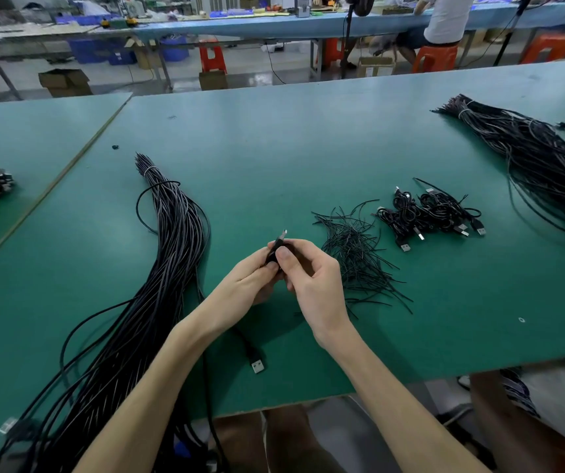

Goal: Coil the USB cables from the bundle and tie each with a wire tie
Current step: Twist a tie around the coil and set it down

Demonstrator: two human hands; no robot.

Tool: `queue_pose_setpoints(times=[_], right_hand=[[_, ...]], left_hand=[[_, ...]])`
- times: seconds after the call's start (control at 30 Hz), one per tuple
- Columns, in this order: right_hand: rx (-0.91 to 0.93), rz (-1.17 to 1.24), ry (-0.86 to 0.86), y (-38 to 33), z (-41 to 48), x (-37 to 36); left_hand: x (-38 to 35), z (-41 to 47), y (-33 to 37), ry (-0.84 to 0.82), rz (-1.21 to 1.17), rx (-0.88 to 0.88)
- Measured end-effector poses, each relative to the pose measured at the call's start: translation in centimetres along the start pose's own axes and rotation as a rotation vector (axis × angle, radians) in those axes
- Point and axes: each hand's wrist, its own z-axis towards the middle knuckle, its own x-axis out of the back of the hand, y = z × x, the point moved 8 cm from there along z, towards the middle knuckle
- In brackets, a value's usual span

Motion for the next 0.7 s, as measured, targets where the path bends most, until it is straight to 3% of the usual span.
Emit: queue_pose_setpoints(times=[0.23,0.47,0.63,0.7], right_hand=[[0.027,-0.163,0.029,-0.9,-0.3,-0.5],[0.054,-0.240,0.144,-2.5,0.5,2.9],[0.007,-1.086,-0.016,-1.9,1.0,5.0],[-0.037,-1.305,-0.038,-1.4,0.7,5.2]], left_hand=[[3.1,0.2,-1.1,0.334,0.067,0.045],[3.4,0.3,-2.2,0.328,0.273,0.063],[3.7,0.2,-1.8,0.332,0.403,0.058],[3.7,0.1,-1.6,0.339,0.424,0.064]])
